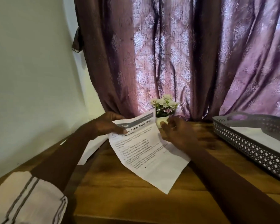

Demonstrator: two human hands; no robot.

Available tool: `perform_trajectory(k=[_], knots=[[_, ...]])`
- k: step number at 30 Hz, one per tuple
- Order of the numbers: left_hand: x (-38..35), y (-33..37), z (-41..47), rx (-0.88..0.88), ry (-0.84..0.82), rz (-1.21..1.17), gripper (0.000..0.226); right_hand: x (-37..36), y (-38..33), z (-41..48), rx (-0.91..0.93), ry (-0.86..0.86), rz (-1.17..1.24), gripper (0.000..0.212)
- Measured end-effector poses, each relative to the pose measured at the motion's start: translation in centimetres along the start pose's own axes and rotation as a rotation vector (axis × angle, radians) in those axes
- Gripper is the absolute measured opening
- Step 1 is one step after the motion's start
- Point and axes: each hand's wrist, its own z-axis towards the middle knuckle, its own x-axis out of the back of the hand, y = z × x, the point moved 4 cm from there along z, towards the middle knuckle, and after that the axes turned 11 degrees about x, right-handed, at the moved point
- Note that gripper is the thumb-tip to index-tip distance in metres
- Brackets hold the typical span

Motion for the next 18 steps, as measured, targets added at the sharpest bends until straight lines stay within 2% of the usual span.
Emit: perform_trajectory(k=[2,4,5,7,9,10,11,12,14,16,18], knots=[[0.6,1.9,0.7,-0.075,-0.031,0.089,0.031,0.3,0.8,0.2,-0.035,0.052,0.178,0.055],[0.8,3.6,1.5,-0.187,-0.003,0.184,0.019,-0.2,1.1,-0.1,-0.156,0.081,0.516,0.045],[0.4,4.3,1.9,-0.290,0.069,0.235,0.017,-0.2,1.3,-0.1,-0.274,0.100,0.695,0.047],[-1.2,4.5,2.4,-0.539,0.332,0.425,0.023,-0.4,1.3,-0.2,-0.448,0.032,0.912,0.058],[-3.9,3.0,2.9,-0.709,0.595,0.668,0.026,-0.9,1.5,-0.3,-0.449,-0.084,0.959,0.060],[-5.3,2.1,3.1,-0.763,0.652,0.747,0.028,-1.0,1.9,-0.4,-0.438,-0.109,0.934,0.051],[-6.3,1.6,3.0,-0.797,0.651,0.793,0.029,-0.9,2.2,-0.3,-0.410,-0.130,0.907,0.039],[-7.1,1.1,3.2,-0.824,0.627,0.811,0.029,-1.1,2.4,-0.3,-0.405,-0.150,0.886,0.036],[-7.7,1.0,3.1,-0.883,0.612,0.829,0.026,-1.4,2.7,-0.4,-0.434,-0.140,0.896,0.056],[-7.8,1.3,2.7,-0.922,0.644,0.826,0.025,-1.2,2.3,-0.2,-0.451,-0.121,1.008,0.057],[-7.9,1.4,2.4,-0.940,0.645,0.812,0.026,-0.6,2.2,0.1,-0.494,-0.098,1.082,0.068]])
